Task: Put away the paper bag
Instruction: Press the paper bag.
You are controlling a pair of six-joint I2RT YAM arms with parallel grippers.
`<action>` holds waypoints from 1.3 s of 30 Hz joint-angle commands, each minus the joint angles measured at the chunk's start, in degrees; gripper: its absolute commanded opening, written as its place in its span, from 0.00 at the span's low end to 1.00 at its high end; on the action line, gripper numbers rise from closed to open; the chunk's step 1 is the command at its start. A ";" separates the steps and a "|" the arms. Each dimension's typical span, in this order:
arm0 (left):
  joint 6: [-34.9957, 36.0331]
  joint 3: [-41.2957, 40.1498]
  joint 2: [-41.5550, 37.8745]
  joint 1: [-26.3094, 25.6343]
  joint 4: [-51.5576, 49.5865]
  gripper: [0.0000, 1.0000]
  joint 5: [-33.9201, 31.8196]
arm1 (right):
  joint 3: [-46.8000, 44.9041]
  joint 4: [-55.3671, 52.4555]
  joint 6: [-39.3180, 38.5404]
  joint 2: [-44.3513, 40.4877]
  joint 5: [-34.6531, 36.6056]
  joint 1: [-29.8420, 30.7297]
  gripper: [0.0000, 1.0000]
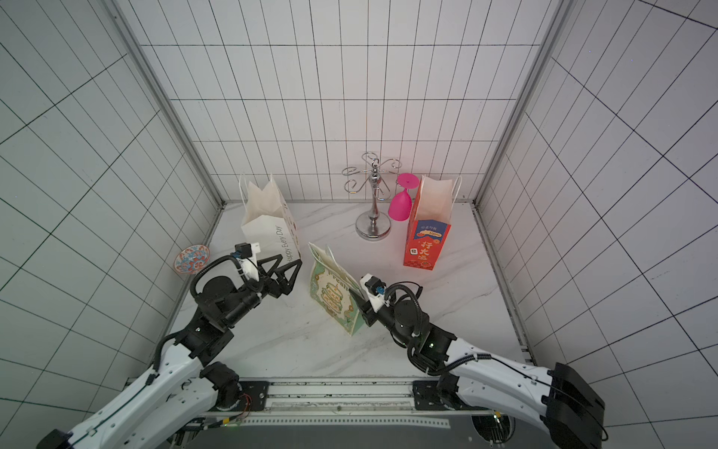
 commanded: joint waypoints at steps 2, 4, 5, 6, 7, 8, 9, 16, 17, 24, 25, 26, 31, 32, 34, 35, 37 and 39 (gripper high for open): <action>0.51 -0.21 1.17 1.02 1.67 0.96 3.71 | -4.22 -3.81 1.55 -1.89 -1.83 0.38 0.55; 1.49 0.35 2.16 1.93 1.96 0.96 6.47 | -4.28 -3.42 1.15 -1.61 -2.59 0.36 0.55; 2.22 0.78 2.69 2.83 1.70 0.96 7.92 | -3.96 -3.04 0.75 -1.46 -3.21 0.38 0.54; 2.70 1.22 3.03 3.70 1.54 0.96 9.10 | -3.64 -2.62 0.59 -1.20 -3.74 0.32 0.53; 3.06 1.59 3.36 4.82 1.39 0.96 10.45 | -3.18 -2.07 0.20 -0.97 -4.02 0.38 0.52; 3.42 1.91 3.55 6.22 1.38 0.96 12.05 | -2.66 -1.60 -0.30 -0.62 -4.12 0.34 0.51; 3.83 2.15 3.65 7.36 1.42 0.96 13.33 | -2.24 -1.25 -0.86 -0.35 -4.05 0.36 0.50; 19.71 8.90 3.90 10.08 -7.39 0.93 22.44 | 0.26 1.46 -4.09 2.30 -5.88 -1.23 0.19; 22.61 10.31 4.07 10.00 -9.67 0.93 22.62 | 0.50 1.40 -4.00 2.46 -6.87 -1.78 0.13; 32.90 14.66 3.07 9.73 -15.79 0.92 16.19 | 3.62 -4.25 -3.38 -0.56 -20.53 -9.76 0.00; 34.37 15.00 2.56 9.72 -16.19 0.93 17.10 | 5.06 -7.23 -4.07 -1.43 -24.02 -11.71 0.00; 35.58 15.49 2.13 9.73 -16.80 0.93 18.39 | 6.35 -10.24 -4.65 -2.16 -26.74 -13.36 0.00; 46.99 21.33 0.86 8.41 -25.12 0.94 27.27 | 13.47 -25.23 -8.98 -5.36 -39.81 -19.96 0.00; 49.82 23.49 1.23 7.45 -27.82 0.95 27.87 | 14.62 -27.63 -9.58 -5.66 -41.14 -20.56 0.00; 54.78 28.31 2.73 4.42 -33.78 0.98 25.91 | 16.70 -31.47 -11.03 -6.39 -44.71 -21.25 0.00; 56.31 30.45 3.75 3.23 -36.39 0.98 24.30 | 17.47 -32.68 -11.77 -6.84 -46.27 -21.41 0.00; 57.40 35.30 7.08 2.03 -42.43 0.98 21.08 | 19.10 -36.19 -13.38 -8.50 -48.77 -21.72 0.00; 57.04 37.34 9.09 1.21 -44.82 0.98 19.38 | 20.41 -39.55 -14.76 -10.65 -49.81 -21.96 0.00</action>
